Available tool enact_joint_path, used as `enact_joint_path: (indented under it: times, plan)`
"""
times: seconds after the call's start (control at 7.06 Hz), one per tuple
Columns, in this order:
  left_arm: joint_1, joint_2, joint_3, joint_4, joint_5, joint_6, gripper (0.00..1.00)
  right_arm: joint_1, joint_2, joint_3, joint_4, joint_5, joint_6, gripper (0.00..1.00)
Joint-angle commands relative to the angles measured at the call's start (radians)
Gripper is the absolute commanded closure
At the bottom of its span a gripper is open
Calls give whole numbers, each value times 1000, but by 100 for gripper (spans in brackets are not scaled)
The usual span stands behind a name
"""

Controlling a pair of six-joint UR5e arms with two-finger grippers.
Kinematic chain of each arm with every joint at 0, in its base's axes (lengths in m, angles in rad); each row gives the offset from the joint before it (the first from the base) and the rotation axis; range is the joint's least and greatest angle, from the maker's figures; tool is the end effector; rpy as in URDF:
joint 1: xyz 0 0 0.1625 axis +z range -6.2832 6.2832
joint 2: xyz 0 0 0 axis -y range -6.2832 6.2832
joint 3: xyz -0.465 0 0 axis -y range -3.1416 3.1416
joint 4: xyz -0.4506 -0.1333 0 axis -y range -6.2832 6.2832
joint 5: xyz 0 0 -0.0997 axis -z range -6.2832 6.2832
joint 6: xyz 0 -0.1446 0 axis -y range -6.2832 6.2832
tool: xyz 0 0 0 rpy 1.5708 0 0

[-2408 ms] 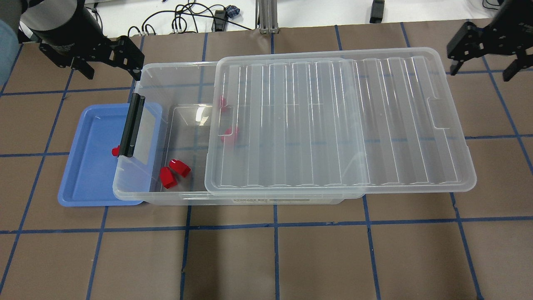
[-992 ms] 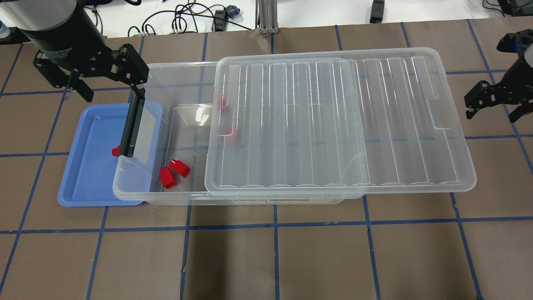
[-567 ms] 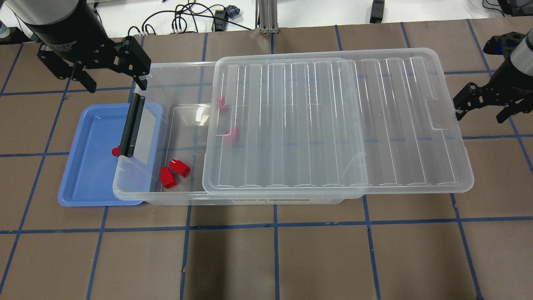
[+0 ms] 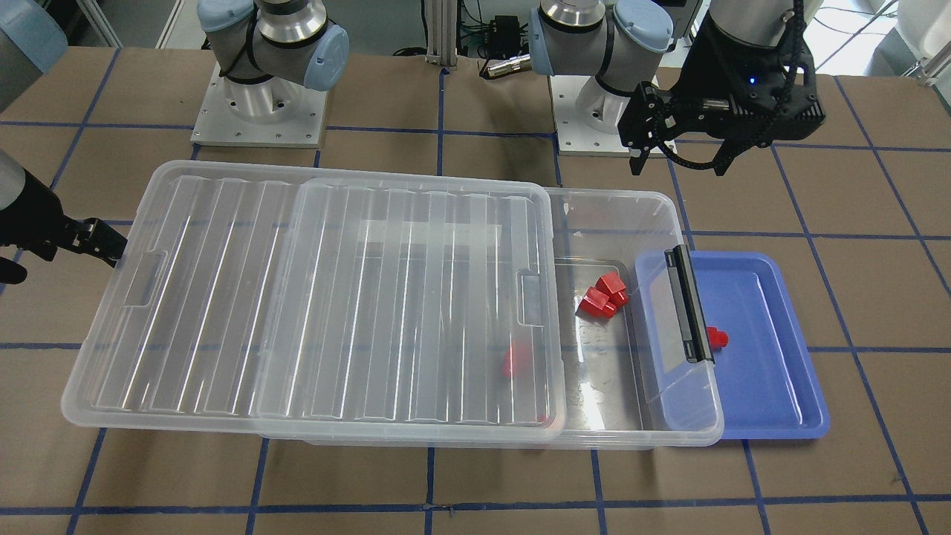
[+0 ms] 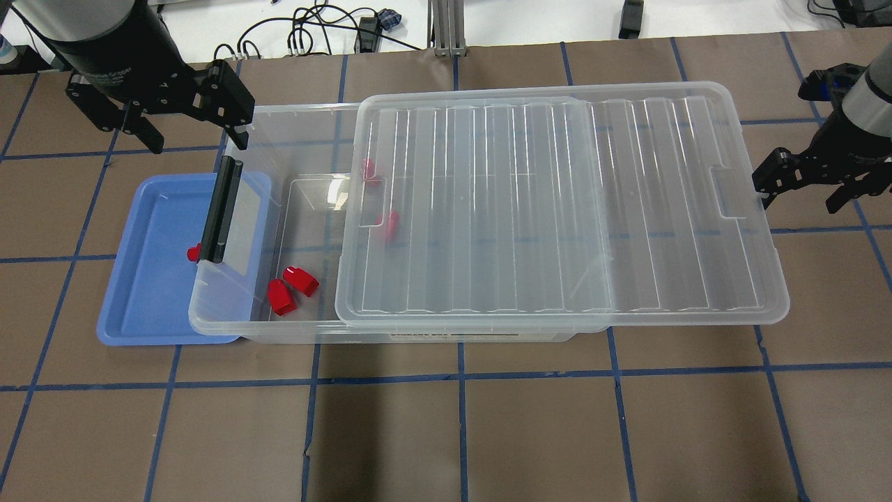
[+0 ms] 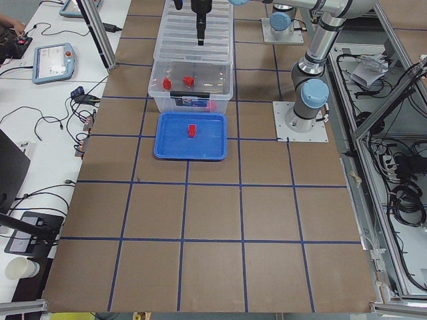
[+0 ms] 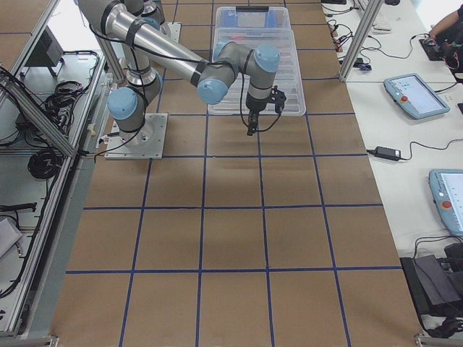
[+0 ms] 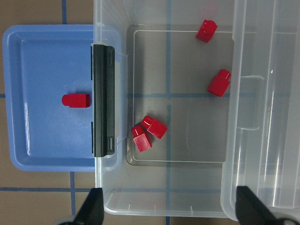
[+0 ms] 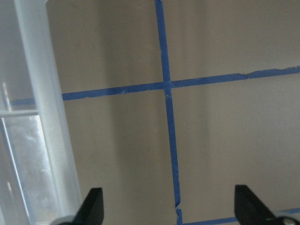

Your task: Place red block in blue tray from box

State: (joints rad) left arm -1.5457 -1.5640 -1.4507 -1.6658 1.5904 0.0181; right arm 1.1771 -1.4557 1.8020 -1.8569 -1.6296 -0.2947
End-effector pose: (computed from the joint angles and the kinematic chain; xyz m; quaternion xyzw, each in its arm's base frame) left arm -0.1167 -0.5512 0.5432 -0.0037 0.9998 -0.0157 0.0101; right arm -0.1027 -0.5725 0.3214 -0.0486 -0.9979 -0.0382 0.0175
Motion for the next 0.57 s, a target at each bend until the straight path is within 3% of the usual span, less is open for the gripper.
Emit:
enact_joint_path:
  times: [0.0,0.42]
  plan:
    - [-1,1,-4,4,0,2,0,62,5,0,-44,7,29,0]
    - [-1,1,-4,5,0,2,0,169,8,-1,-44,8,81,0]
